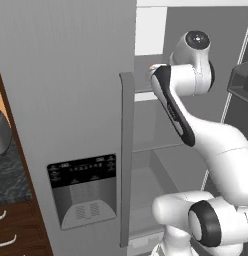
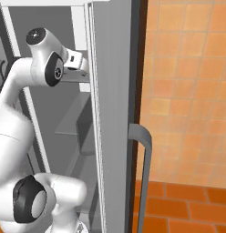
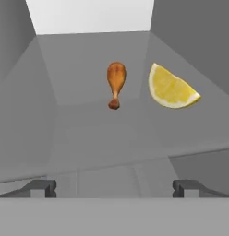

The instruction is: Place one lemon wedge and one chicken drumstick in each tupperware on the nearby counter, to pack two identical lunches.

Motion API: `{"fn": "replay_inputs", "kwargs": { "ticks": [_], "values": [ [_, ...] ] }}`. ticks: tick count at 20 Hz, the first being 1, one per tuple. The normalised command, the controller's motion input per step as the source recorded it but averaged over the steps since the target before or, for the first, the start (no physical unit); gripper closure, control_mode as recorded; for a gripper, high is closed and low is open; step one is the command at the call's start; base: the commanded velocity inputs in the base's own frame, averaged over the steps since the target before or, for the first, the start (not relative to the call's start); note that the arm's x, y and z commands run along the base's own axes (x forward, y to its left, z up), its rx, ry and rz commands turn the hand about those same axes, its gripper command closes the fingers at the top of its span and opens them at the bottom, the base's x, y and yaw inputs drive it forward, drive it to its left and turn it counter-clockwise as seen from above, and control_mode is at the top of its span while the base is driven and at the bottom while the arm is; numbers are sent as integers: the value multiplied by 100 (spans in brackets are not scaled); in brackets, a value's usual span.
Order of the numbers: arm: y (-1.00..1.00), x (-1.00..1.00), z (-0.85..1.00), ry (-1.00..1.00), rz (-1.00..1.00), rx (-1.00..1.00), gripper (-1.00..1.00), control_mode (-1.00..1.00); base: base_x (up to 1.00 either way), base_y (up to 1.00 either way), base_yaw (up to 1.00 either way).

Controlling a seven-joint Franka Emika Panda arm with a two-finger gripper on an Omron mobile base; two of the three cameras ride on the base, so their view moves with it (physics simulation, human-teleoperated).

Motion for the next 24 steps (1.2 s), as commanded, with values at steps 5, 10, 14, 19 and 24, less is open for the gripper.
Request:
{"fn": "replay_inputs", "kwargs": {
  "ticks": [5,10,14,19,24],
  "values": [
    [0,99,0,10,0,1,-100,-100,0,0,0],
    [-31,100,-22,7,3,1,-100,-100,0,0,0],
    [-3,72,-17,1,1,0,-100,-100,0,0,0],
    [6,52,-14,4,0,0,-100,-100,0,0,0],
    [0,26,-42,13,-4,0,-100,-100,0,0,0]
  ]
}}
